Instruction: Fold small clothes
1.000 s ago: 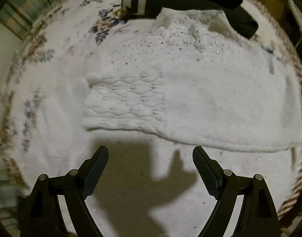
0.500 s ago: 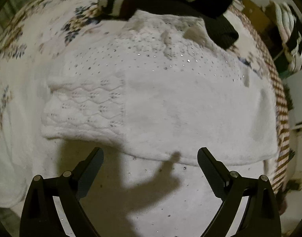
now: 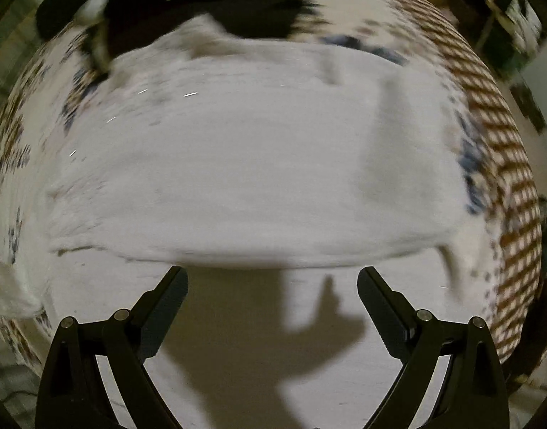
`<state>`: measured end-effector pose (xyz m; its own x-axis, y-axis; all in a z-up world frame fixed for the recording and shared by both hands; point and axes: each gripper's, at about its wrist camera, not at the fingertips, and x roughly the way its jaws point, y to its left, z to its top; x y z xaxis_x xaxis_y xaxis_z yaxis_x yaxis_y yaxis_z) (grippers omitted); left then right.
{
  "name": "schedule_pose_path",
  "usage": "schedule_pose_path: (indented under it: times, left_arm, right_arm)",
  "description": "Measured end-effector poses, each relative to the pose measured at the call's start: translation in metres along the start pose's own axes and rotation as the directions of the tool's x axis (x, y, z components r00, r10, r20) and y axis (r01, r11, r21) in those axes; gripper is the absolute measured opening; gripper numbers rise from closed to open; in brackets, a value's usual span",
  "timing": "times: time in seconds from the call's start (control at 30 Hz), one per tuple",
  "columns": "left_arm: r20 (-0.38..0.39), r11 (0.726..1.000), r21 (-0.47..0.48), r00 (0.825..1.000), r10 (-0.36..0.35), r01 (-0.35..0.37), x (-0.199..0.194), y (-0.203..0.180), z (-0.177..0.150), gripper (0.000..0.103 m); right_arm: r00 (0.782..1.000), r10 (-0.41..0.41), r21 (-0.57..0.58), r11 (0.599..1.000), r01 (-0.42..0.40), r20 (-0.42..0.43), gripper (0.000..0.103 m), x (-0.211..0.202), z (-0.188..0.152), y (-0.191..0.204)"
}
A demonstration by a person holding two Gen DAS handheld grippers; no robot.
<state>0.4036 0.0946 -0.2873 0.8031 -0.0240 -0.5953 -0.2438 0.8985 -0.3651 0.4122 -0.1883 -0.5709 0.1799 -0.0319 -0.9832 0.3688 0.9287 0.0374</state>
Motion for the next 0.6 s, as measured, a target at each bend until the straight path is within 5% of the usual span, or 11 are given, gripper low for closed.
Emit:
schedule_pose_path:
  times: [0.13,0.27,0.43,0.6]
  left_arm:
    - [-0.163,0.974,0.159,0.977,-0.135,0.161,0.051,-0.113,-0.064,0.008]
    - [-0.361,0.915,0.292,0.918,-0.164,0.279,0.097,-0.199,-0.154,0.008]
    - [-0.506,0.845,0.398,0.854,-0.123,0.358,0.123,-0.254,-0.239,0.008]
    - [-0.596,0.84,0.399,0.8,-0.068,0.368,0.132,-0.264,-0.278,0.01]
  right_arm:
    - [1.0,-0.032,0.088,0.996,0.031,0.0,0.097,0.003,0.005,-0.067]
    - [0.998,-0.063,0.185,0.98,0.066,-0.02,0.097,0.008,0.006,-0.133]
    - [0.996,-0.075,0.277,0.957,0.087,-0.053,0.097,0.015,-0.002,-0.191]
    - [0.995,-0.069,0.306,0.948,0.089,-0.076,0.097,0.019,-0.013,-0.23]
